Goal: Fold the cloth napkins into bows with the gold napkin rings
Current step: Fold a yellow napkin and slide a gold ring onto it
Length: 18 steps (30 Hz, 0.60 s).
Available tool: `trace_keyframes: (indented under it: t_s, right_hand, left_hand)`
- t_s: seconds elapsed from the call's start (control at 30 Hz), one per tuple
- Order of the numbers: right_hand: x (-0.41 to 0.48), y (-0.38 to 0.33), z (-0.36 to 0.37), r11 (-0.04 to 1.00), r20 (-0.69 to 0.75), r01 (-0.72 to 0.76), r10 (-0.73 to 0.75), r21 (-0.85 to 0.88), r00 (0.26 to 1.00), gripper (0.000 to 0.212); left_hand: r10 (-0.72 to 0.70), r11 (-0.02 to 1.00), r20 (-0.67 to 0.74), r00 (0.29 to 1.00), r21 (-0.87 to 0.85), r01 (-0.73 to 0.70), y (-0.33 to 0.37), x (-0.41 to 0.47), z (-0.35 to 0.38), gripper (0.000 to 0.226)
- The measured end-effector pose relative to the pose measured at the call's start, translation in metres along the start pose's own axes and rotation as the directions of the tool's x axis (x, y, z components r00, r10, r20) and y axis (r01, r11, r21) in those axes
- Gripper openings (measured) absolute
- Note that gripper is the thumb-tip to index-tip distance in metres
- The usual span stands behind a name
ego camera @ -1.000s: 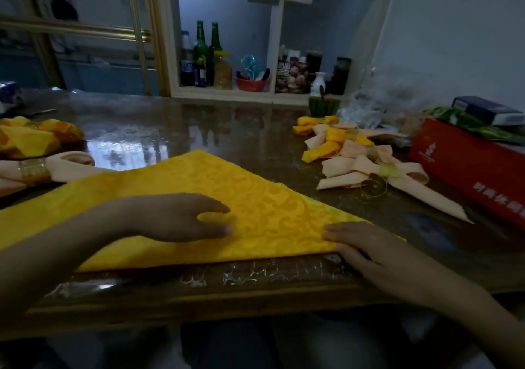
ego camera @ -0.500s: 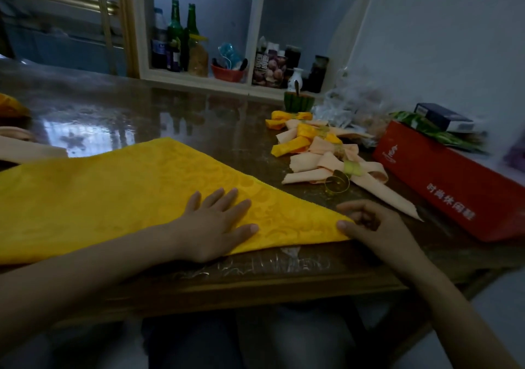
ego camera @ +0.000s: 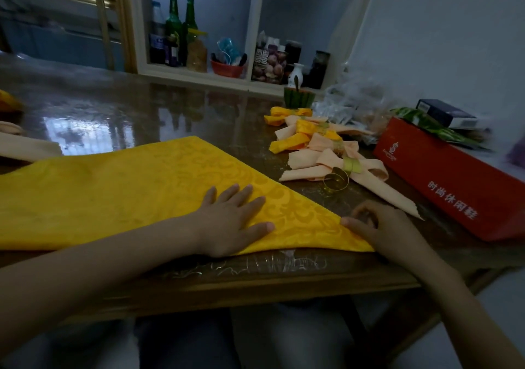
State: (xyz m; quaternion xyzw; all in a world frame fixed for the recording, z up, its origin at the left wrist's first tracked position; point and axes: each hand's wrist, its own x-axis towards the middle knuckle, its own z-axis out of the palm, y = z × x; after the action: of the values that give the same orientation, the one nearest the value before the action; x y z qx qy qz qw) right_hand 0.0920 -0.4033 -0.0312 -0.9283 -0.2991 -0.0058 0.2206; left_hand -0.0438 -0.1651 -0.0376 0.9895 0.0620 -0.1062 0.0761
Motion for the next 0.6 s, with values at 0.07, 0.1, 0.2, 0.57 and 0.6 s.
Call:
trace_keyframes:
  t_s: [0.07, 0.1, 0.2, 0.57, 0.6]
  right_hand:
    - [0.000, 0.005, -0.003, 0.999, -0.019, -0.001, 0.000, -0.050, 1.000, 0.019]
    - [0.000, 0.006, -0.005, 0.999, -0.015, -0.005, 0.004, -0.033, 1.000, 0.018]
    - [-0.001, 0.007, -0.010, 0.998, -0.013, -0.018, 0.017, -0.067, 1.000, 0.014]
    - [-0.007, -0.091, 0.042, 0.931, 0.158, 0.364, -0.355, -0.032, 0.922, 0.045]
    - [-0.004, -0.088, 0.046, 0.935, 0.222, 0.350, -0.331, -0.053, 0.917, 0.050]
  left_hand:
    - [0.009, 1.000, 0.014, 1.000, 0.001, -0.009, 0.002, 0.000, -0.002, 0.070]
    - [0.014, 1.000, 0.020, 1.000, -0.004, -0.014, 0.003, -0.001, -0.004, 0.070]
    - [0.029, 0.999, 0.028, 0.999, -0.036, -0.028, 0.007, -0.003, -0.006, 0.072]
    - [0.048, 0.993, -0.159, 0.986, -0.097, -0.064, 0.015, 0.005, 0.005, 0.068]
    - [0.041, 0.991, -0.210, 0.977, -0.117, -0.067, 0.007, 0.000, 0.005, 0.067]
